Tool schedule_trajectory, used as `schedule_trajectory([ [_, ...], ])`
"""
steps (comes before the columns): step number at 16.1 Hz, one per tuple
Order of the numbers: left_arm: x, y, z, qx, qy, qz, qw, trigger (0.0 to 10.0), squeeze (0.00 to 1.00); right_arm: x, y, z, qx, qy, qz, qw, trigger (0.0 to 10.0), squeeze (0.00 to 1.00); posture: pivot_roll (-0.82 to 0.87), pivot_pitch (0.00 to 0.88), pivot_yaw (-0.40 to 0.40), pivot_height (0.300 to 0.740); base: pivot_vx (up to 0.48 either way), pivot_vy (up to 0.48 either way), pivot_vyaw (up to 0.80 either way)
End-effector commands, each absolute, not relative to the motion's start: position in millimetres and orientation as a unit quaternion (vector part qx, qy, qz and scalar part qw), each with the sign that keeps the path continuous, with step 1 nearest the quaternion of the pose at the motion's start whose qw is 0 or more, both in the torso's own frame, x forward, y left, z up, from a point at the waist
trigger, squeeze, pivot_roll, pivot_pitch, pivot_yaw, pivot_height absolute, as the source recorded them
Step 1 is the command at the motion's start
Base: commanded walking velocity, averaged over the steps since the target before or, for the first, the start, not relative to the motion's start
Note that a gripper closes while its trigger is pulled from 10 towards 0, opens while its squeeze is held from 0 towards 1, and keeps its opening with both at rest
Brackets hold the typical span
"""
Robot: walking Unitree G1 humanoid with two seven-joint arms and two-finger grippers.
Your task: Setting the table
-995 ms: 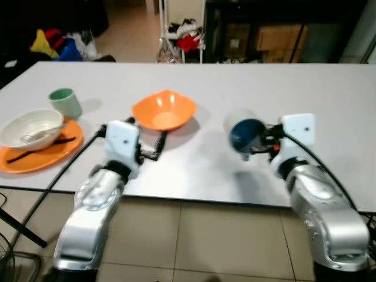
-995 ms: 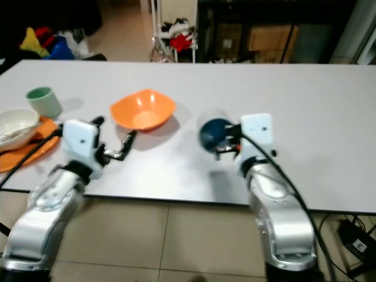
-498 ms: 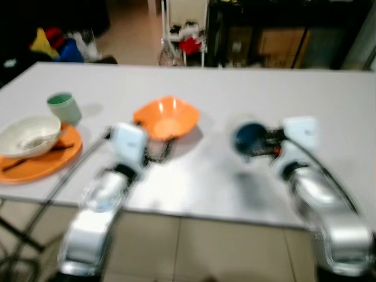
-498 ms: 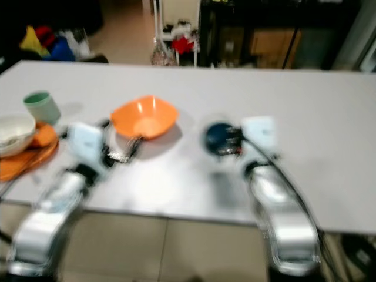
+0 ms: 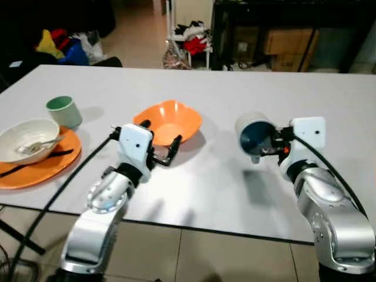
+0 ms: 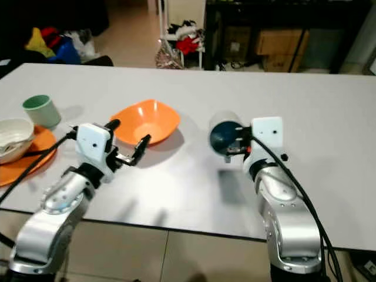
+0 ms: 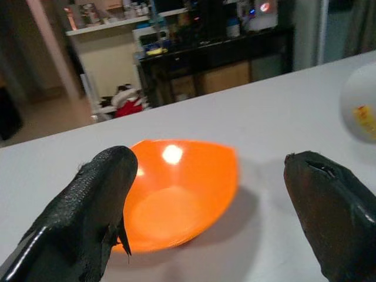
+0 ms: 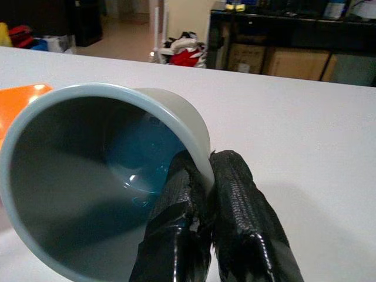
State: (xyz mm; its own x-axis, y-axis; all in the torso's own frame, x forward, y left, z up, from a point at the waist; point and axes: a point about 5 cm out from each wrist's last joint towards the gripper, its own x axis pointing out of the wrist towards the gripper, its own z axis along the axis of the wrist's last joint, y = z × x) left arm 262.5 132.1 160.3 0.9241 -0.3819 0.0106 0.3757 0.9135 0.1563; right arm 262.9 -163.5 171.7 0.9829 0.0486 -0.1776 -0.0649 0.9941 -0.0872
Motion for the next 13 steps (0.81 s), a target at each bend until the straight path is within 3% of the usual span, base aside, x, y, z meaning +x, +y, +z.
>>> schedule_trajectory([
  [1,262.4,133.7,164.8,0.084,-0.027,-0.196,0.977,10.0,0.00,264.3,-158.7,174.8,-0.043,0.083,0.042,0.995,10.0,0.00,0.12,0.000,0.043,0.740,0.000,0.000,0.00],
  [7,261.6,130.8,164.2,0.113,-0.022,-0.244,0.963,10.0,0.00,289.2,-180.6,185.1,-0.079,0.101,0.080,0.989,10.0,0.00,0.09,0.000,0.051,0.740,0.000,0.000,0.00],
  [13,256.4,123.5,160.5,0.138,0.006,-0.350,0.927,10.0,0.00,342.3,-199.3,193.0,-0.099,0.180,0.177,0.963,10.0,0.00,0.08,0.000,0.084,0.740,0.000,0.000,0.00],
])
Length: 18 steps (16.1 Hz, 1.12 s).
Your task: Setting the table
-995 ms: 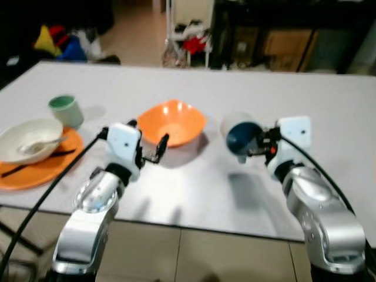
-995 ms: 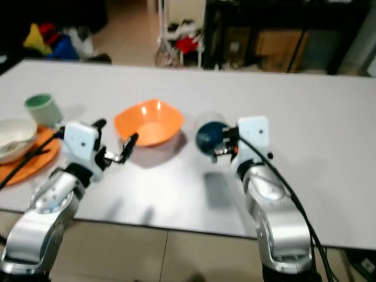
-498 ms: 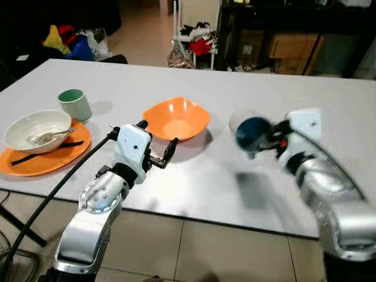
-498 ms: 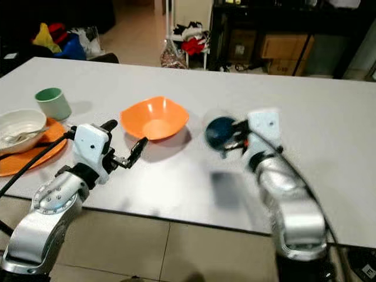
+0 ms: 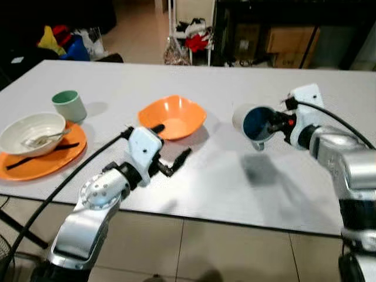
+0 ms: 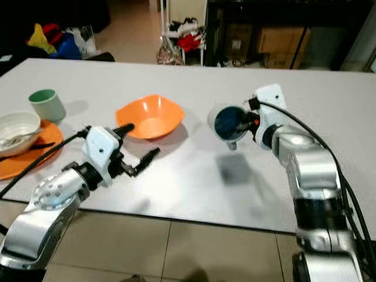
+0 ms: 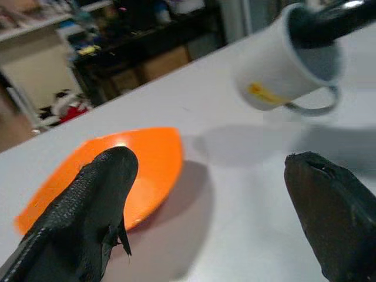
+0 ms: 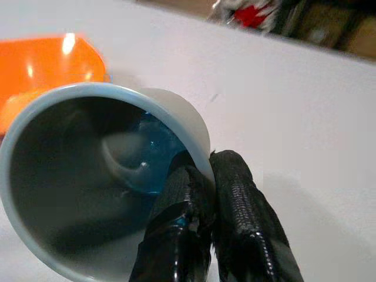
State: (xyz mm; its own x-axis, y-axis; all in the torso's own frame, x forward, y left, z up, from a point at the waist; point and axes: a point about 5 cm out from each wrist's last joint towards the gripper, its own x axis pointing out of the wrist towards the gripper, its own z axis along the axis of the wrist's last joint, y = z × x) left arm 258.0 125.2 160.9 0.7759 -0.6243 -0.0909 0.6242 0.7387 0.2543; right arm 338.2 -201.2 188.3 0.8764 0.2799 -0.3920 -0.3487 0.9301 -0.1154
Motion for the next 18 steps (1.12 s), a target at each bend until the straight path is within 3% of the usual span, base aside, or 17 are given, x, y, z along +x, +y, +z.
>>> schedule_trajectory([
  [1,253.0,120.5,159.3,0.142,0.014,-0.375,0.916,10.0,0.00,353.1,-200.8,192.7,-0.113,0.196,0.194,0.955,10.0,0.00,0.08,0.000,0.085,0.740,0.000,0.000,0.00],
  [9,236.6,122.2,155.9,0.159,0.046,-0.419,0.893,10.0,0.00,397.9,-197.2,195.0,-0.132,0.246,0.212,0.937,10.0,0.00,0.13,0.000,0.078,0.740,0.000,0.000,0.00],
  [18,231.3,121.6,156.3,0.156,0.056,-0.420,0.892,10.0,0.00,401.5,-204.4,197.9,-0.157,0.290,0.205,0.922,10.0,0.00,0.15,0.000,0.053,0.740,0.000,0.000,0.00],
])
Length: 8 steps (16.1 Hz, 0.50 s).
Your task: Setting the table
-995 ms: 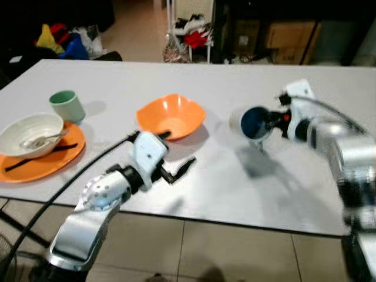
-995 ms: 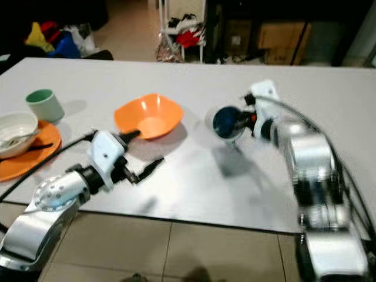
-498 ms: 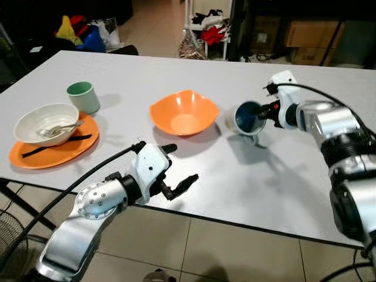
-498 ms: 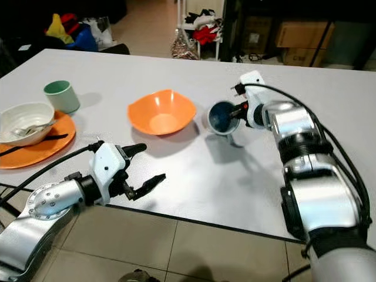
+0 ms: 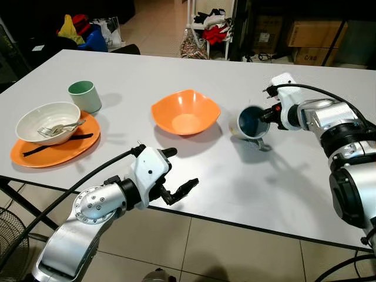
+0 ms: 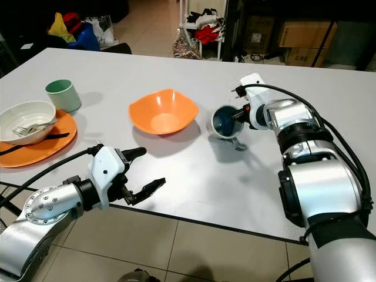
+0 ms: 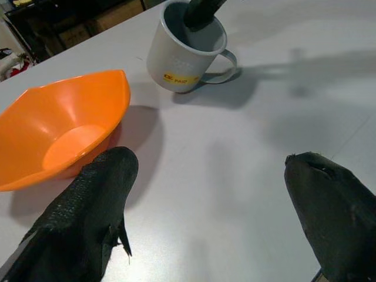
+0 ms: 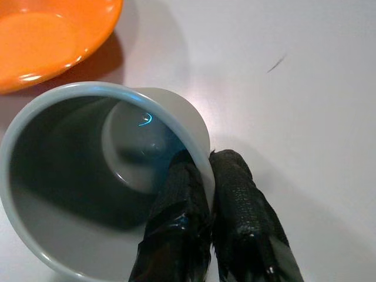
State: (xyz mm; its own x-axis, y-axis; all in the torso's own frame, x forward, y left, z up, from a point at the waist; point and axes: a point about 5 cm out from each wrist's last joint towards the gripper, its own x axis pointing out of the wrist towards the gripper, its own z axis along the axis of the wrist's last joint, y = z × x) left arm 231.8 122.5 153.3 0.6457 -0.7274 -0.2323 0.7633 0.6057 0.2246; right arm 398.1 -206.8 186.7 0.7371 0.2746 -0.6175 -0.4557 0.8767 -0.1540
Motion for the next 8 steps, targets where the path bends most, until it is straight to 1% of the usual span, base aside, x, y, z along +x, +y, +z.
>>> schedule_trajectory([
  [1,231.5,121.4,156.4,0.156,0.056,-0.420,0.892,10.0,0.00,401.4,-204.9,197.9,-0.159,0.292,0.204,0.921,10.0,0.00,0.15,0.000,0.052,0.740,0.000,0.000,0.00],
  [2,231.6,121.6,156.4,0.156,0.055,-0.418,0.893,10.0,0.00,401.7,-203.6,198.5,-0.150,0.291,0.206,0.922,10.0,0.09,0.15,0.000,0.047,0.740,0.000,0.000,0.00],
  [3,231.5,121.5,156.4,0.156,0.054,-0.417,0.894,10.0,0.00,401.9,-203.0,198.9,-0.146,0.290,0.207,0.923,10.0,0.35,0.15,0.000,0.043,0.740,0.000,0.000,0.00],
  [4,231.2,121.2,156.4,0.155,0.053,-0.416,0.895,10.0,0.00,402.0,-203.1,198.8,-0.148,0.289,0.207,0.923,10.0,0.77,0.16,0.000,0.038,0.740,0.000,0.000,0.00],
  [5,231.0,120.8,156.2,0.155,0.053,-0.415,0.895,10.0,0.00,402.0,-203.4,198.5,-0.149,0.289,0.206,0.923,10.0,0.96,0.16,0.000,0.034,0.740,0.000,0.000,0.00],
  [6,230.3,121.0,156.1,0.155,0.053,-0.414,0.896,10.0,0.00,401.8,-203.6,197.8,-0.153,0.291,0.206,0.922,10.0,1.00,0.16,0.000,0.031,0.740,0.000,0.000,0.00],
  [8,229.6,121.3,155.8,0.154,0.053,-0.412,0.896,10.0,0.00,401.7,-203.7,197.3,-0.153,0.292,0.206,0.921,10.0,1.00,0.16,0.000,0.026,0.740,0.000,0.000,0.00],
])
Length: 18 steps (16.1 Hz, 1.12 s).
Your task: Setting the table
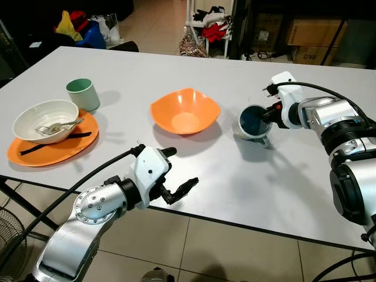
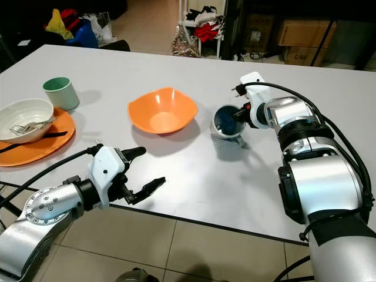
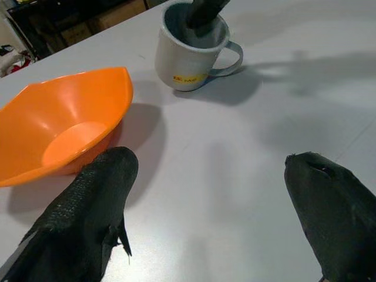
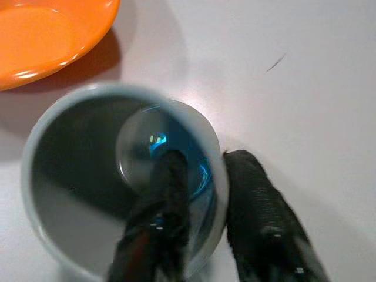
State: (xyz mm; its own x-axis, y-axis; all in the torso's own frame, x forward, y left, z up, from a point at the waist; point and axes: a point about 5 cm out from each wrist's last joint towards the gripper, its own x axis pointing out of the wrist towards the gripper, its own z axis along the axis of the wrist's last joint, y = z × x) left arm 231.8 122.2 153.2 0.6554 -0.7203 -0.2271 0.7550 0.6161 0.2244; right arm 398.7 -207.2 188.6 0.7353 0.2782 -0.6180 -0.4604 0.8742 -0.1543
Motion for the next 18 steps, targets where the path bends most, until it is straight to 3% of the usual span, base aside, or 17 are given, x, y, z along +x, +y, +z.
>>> schedule_trajectory([
  [1,229.7,121.6,155.5,0.154,0.053,-0.410,0.898,10.0,0.00,402.1,-203.1,198.2,-0.153,0.290,0.206,0.922,10.0,1.00,0.17,0.000,0.020,0.740,0.000,0.000,0.00],
  [10,233.3,120.6,155.3,0.153,0.047,-0.401,0.902,10.0,0.00,407.8,-203.0,219.3,-0.154,0.251,0.200,0.934,10.0,0.99,0.16,0.000,0.011,0.740,0.000,0.000,0.00],
  [11,233.4,120.3,155.3,0.151,0.045,-0.398,0.904,10.0,0.00,408.1,-204.5,225.1,-0.138,0.242,0.205,0.938,10.0,0.25,0.17,0.000,0.001,0.740,0.000,0.000,0.00],
  [12,233.4,120.7,155.9,0.145,0.041,-0.390,0.908,10.0,0.00,407.7,-206.8,230.1,-0.123,0.234,0.215,0.940,10.0,0.00,0.18,0.000,-0.012,0.740,0.000,0.000,0.00],
  [16,231.3,126.6,159.2,0.113,0.029,-0.342,0.932,10.0,0.00,399.9,-214.7,245.5,-0.051,0.180,0.283,0.941,10.0,0.00,0.18,0.000,-0.003,0.740,0.000,0.000,0.00],
  [18,233.0,129.4,161.9,0.105,0.024,-0.307,0.945,10.0,0.00,373.1,-201.8,240.7,-0.048,0.115,0.315,0.941,10.0,0.00,0.16,0.000,0.028,0.740,0.000,0.000,0.00],
])
